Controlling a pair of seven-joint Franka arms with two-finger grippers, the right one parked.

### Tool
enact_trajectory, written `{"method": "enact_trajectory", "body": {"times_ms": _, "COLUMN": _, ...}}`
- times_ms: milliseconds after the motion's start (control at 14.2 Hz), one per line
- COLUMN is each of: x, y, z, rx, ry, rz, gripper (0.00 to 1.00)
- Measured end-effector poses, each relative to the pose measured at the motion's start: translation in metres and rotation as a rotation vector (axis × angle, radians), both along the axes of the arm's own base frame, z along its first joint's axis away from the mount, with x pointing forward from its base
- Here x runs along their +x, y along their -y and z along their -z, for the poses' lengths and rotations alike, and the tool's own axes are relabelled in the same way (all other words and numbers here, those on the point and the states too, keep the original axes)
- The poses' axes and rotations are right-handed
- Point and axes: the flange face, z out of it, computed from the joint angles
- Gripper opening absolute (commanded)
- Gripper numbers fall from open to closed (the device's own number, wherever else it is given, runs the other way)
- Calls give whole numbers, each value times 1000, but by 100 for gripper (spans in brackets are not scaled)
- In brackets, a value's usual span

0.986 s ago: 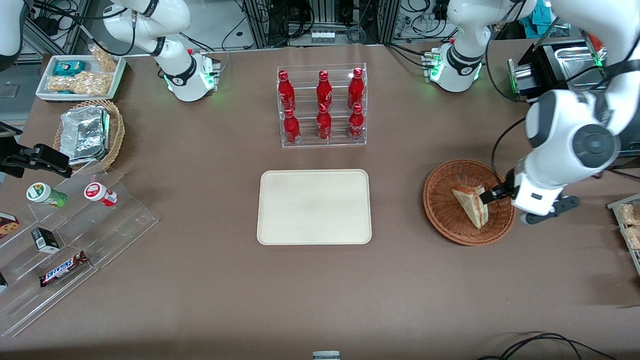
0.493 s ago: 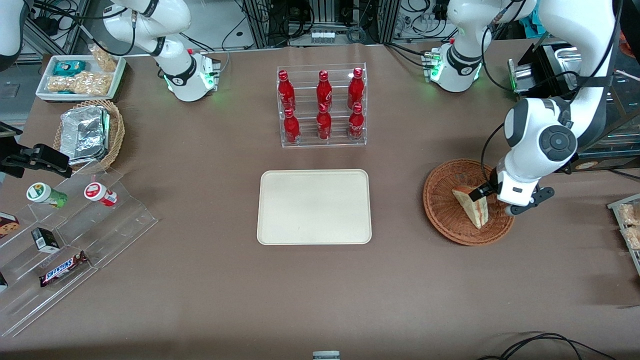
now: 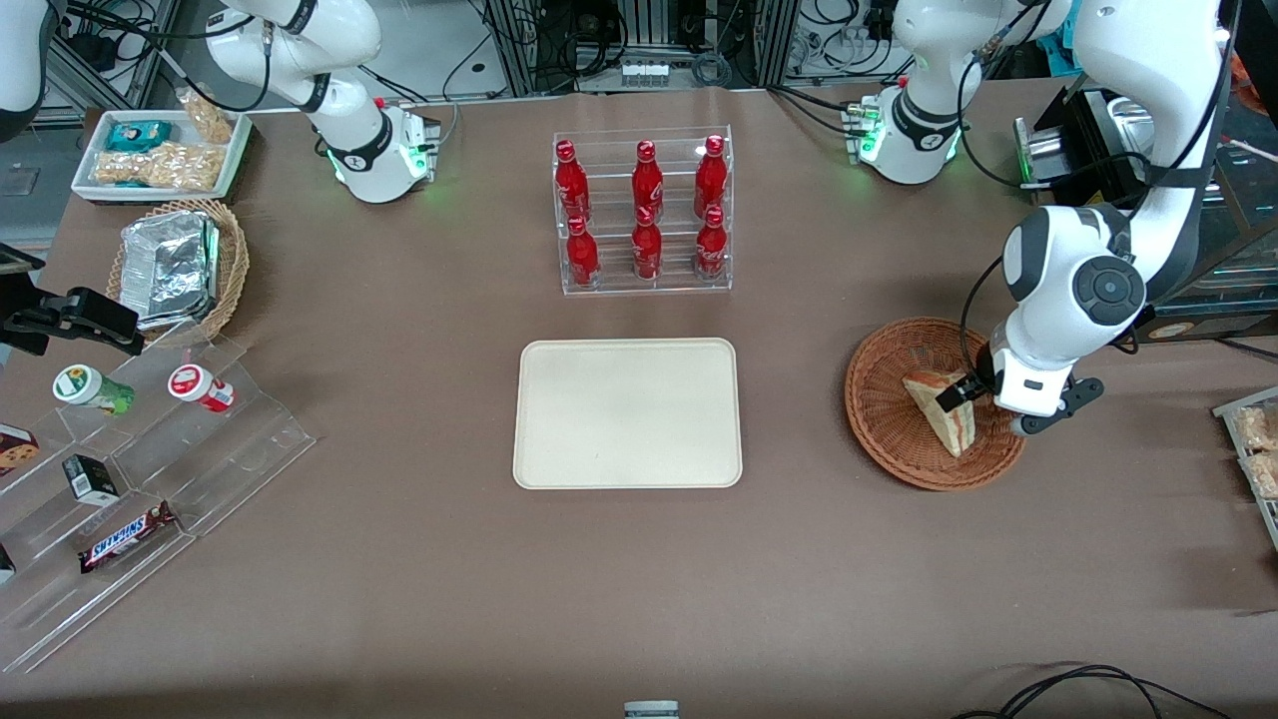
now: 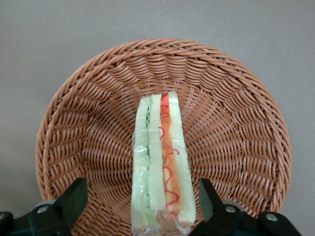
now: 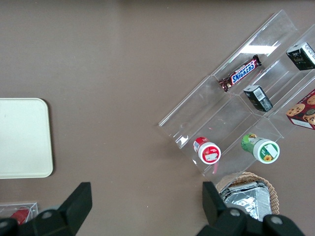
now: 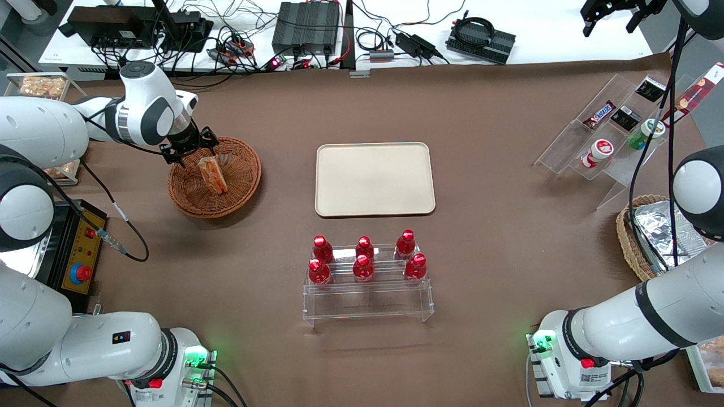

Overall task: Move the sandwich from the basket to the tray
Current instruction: 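Lower the left gripper around the sandwich and close on it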

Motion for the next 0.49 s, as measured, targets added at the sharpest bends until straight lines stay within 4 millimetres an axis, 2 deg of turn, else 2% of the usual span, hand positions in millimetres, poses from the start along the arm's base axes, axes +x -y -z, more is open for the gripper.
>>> {"method": "enact_trajectory", "body": {"times_ms": 423, "x": -4, "y": 2, "z": 33, "rx": -8, "ry": -48, "rz": -15, "gripper": 100}}
{"method": "enact_trajectory", "body": {"times_ms": 493, "x": -5, "y": 3, "z": 38, "rx": -10, "ry": -52, "rz": -18, "gripper": 92}}
